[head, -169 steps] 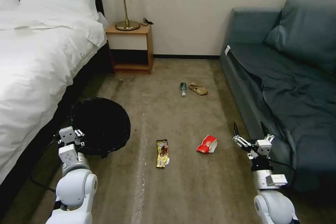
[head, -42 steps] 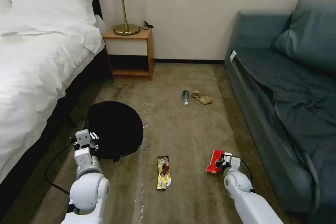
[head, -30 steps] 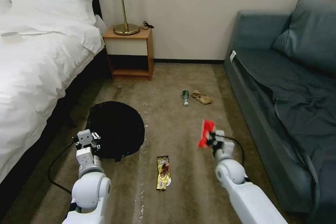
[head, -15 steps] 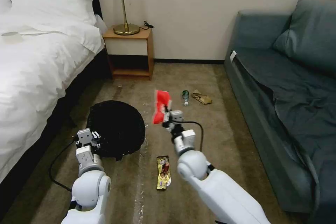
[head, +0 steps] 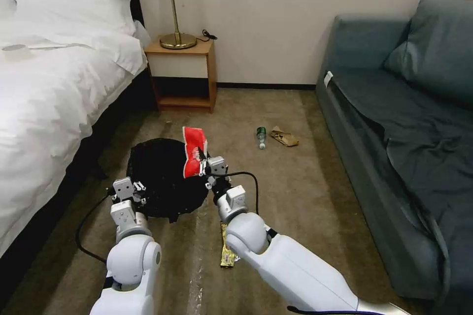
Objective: Pick up the trash bin, then pick up the garbage on the floor and place it into the trash bin.
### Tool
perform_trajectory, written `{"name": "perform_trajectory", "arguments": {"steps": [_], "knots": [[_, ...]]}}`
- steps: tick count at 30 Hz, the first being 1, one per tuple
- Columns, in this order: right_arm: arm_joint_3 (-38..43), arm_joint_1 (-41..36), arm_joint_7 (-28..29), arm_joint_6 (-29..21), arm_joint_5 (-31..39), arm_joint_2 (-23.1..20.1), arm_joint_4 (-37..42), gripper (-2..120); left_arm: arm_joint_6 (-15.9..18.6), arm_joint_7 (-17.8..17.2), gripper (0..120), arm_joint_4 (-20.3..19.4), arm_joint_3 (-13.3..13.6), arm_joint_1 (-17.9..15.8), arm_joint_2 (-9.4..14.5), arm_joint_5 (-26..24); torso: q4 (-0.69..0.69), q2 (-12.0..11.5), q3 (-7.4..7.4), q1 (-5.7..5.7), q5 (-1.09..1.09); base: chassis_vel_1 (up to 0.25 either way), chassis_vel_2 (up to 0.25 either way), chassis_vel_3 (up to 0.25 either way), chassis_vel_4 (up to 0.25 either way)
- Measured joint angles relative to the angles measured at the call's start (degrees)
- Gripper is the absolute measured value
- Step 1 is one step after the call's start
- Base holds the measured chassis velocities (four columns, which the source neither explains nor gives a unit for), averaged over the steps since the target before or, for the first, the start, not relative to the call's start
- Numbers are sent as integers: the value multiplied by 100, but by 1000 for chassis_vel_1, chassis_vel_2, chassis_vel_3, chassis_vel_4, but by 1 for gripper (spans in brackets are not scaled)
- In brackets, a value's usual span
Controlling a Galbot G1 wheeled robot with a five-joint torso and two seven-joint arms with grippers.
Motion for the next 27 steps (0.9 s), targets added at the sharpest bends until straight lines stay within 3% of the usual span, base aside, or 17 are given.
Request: {"name": "perform_trajectory", "arguments": {"steps": [8,10,15,17,20,23,24,26,27], "knots": [[-93,-127,-37,48,-47,73,-119,0,2,-4,3,30,121,0,-83,87,0,0,0,0,0,0,0,0,0],[-111,-187,-37,43,-35,91,-138,12,1,-2,3,36,135,0,-91,117,0,0,0,0,0,0,0,0,0],[-115,-206,-47,15,-26,99,-140,26,-1,-2,3,36,127,11,-79,130,0,0,0,0,-1,0,0,0,0],[-111,-233,-63,7,-51,102,-138,37,-3,0,3,35,113,35,-67,134,0,0,0,0,0,0,0,0,0],[-110,-241,-65,6,-61,103,-137,41,-3,1,3,35,111,40,-65,135,0,0,0,0,0,0,0,0,0],[122,-271,-80,-52,-210,124,-88,59,-17,10,3,34,72,62,-46,136,0,0,-1,0,0,0,0,0,0],[122,-271,-80,-52,-210,124,-88,59,-17,10,3,34,72,62,-46,136,0,0,-1,0,0,0,0,0,0],[412,-241,15,-346,-225,107,18,71,-21,17,3,34,46,71,-32,142,0,0,0,0,0,0,0,0,0],[412,-241,15,-346,-225,107,18,71,-21,17,3,34,46,71,-32,142,0,0,0,0,0,0,0,0,0]]}}
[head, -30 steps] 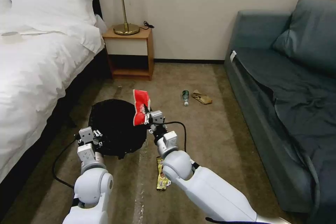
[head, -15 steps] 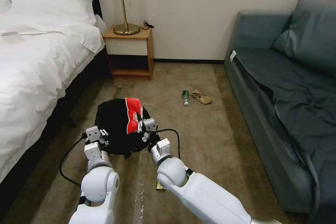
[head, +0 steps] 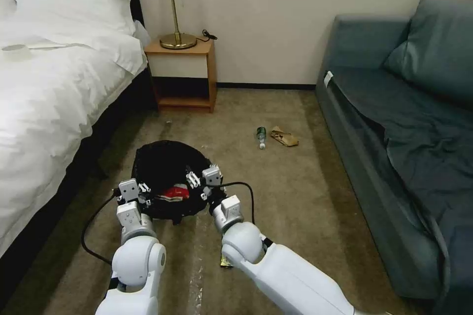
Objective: Pick up the trash bin, then pick up the garbage on the floor and place it into the trash bin.
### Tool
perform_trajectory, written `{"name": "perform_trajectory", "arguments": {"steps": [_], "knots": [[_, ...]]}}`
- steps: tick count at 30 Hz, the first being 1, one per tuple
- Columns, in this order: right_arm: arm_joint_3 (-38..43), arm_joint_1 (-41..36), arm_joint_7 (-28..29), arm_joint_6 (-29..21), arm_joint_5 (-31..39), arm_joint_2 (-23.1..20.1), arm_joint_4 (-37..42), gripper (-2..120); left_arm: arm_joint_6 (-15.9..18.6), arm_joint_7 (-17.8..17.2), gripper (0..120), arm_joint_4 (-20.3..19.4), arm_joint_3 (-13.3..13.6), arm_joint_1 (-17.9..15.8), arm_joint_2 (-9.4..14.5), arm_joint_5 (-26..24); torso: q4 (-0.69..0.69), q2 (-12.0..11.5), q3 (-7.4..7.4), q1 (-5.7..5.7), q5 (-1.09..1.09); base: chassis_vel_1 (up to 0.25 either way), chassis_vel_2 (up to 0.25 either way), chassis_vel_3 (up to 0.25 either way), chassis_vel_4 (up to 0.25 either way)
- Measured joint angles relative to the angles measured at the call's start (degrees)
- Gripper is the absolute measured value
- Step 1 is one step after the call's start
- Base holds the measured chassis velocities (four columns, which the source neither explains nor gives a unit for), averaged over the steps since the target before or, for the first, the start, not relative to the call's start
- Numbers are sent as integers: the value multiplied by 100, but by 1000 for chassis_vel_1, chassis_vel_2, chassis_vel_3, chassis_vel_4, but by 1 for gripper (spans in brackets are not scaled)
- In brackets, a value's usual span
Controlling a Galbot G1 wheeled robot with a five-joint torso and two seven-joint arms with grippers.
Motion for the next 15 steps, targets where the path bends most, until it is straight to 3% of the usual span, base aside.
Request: {"name": "perform_trajectory", "arguments": {"steps": [5,6,8,15], "knots": [[591,90,719,-1277,602,-123,72,92,-8,4,3,-20,-53,44,10,-5,-1,0,0,0,0,0,0,0,0],[591,90,719,-1277,602,-123,72,92,-8,4,3,-20,-53,44,10,-5,-1,0,0,0,0,0,0,0,0],[782,82,941,-2063,1269,-252,-143,99,-16,8,3,-57,-69,69,19,36,0,0,0,0,0,0,0,0,0],[627,-153,879,-2365,2067,-404,-445,100,-16,25,3,-71,-57,54,7,95,-1,0,0,0,1,0,0,0,0]]}}
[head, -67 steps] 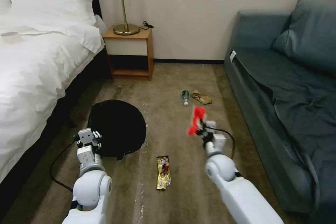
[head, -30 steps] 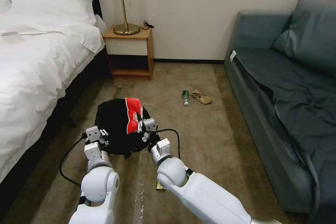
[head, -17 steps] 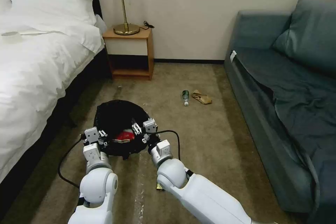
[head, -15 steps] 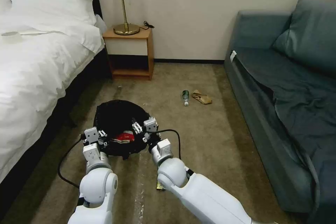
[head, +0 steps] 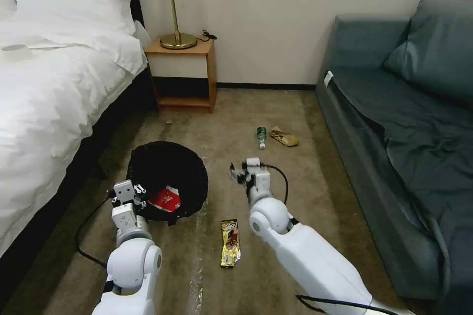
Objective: Pick up the trash bin, then pick up the garbage on the floor and place it into the trash bin.
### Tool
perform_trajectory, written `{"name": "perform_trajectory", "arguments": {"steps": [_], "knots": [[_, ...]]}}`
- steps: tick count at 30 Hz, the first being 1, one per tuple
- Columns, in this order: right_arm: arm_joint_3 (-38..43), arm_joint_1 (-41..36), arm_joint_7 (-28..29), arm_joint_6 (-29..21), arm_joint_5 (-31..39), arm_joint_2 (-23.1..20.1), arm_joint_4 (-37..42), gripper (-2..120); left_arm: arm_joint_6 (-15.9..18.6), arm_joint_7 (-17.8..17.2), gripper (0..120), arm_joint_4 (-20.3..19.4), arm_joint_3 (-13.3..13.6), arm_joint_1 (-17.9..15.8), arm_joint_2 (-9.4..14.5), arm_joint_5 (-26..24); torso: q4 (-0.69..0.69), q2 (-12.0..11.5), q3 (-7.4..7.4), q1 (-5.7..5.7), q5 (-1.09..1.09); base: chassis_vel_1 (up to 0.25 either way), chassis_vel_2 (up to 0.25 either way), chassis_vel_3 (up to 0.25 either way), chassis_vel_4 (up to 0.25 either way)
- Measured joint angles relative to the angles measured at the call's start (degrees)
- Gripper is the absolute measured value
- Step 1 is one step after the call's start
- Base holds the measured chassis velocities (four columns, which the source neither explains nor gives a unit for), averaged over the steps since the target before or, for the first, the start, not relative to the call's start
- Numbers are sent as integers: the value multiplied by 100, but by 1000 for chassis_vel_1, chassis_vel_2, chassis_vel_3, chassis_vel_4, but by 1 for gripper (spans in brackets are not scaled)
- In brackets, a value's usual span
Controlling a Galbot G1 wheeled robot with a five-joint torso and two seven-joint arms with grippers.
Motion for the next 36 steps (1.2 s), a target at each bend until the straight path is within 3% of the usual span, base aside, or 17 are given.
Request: {"name": "perform_trajectory", "arguments": {"steps": [5,13,22,36], "knots": [[-741,273,-213,76,510,-342,-187,100,-7,15,3,19,-42,12,16,28,0,0,0,0,-2,0,0,0,0],[-1374,644,-219,-35,848,-103,-613,100,-48,59,3,122,-68,72,-49,90,4,0,0,0,-1,0,0,0,0],[-1154,174,-832,253,86,123,-1425,100,-32,103,3,218,5,-58,-97,161,0,0,0,0,-1,0,0,0,0],[-789,-218,-1210,544,-410,386,-1906,100,-58,147,3,221,-12,16,-182,293,1,0,0,0,-1,0,0,0,0]]}}
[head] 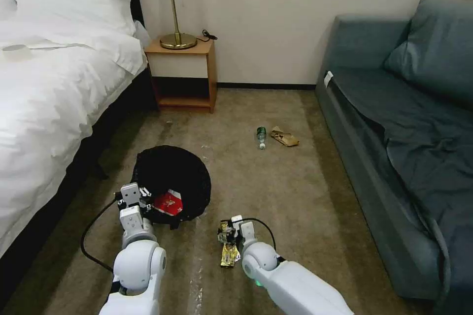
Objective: Pick up the trash bin, then pick up the garbage on the floor and place it into the trash bin.
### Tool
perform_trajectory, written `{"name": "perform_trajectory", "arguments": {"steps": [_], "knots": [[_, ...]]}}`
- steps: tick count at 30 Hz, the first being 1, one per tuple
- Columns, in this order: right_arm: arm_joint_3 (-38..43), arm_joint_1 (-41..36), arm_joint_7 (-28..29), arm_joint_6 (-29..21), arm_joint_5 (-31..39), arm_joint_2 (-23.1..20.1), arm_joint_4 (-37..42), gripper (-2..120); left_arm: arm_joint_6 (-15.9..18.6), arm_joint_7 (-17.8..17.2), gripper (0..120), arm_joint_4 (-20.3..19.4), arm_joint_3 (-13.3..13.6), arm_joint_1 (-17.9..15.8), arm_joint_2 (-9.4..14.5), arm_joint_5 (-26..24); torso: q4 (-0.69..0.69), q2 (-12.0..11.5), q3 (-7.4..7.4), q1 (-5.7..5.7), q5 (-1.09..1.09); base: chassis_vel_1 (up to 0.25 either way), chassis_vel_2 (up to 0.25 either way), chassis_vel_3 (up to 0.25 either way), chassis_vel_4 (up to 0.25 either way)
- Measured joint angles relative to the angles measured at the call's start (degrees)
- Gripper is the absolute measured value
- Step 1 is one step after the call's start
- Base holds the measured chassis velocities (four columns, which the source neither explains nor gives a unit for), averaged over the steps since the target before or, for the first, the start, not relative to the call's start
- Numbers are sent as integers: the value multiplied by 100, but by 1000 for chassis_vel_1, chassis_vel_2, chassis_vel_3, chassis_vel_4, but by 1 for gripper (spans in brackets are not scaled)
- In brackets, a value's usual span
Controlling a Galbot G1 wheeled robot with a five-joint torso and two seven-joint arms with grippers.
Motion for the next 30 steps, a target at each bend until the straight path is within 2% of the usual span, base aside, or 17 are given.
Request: {"name": "perform_trajectory", "arguments": {"steps": [16,28,30], "knots": [[191,-158,-256,214,-399,175,-374,100,-19,2,3,-76,-94,47,25,15,0,0,0,0,0,0,0,0,0],[363,-309,-505,459,-749,423,-905,100,-79,-53,3,-130,-76,95,-54,125,0,0,0,0,0,0,0,0,0],[386,-318,-540,503,-778,444,-963,94,-80,-63,3,-132,-87,95,-59,127,0,0,0,0,0,0,0,0,0]]}}
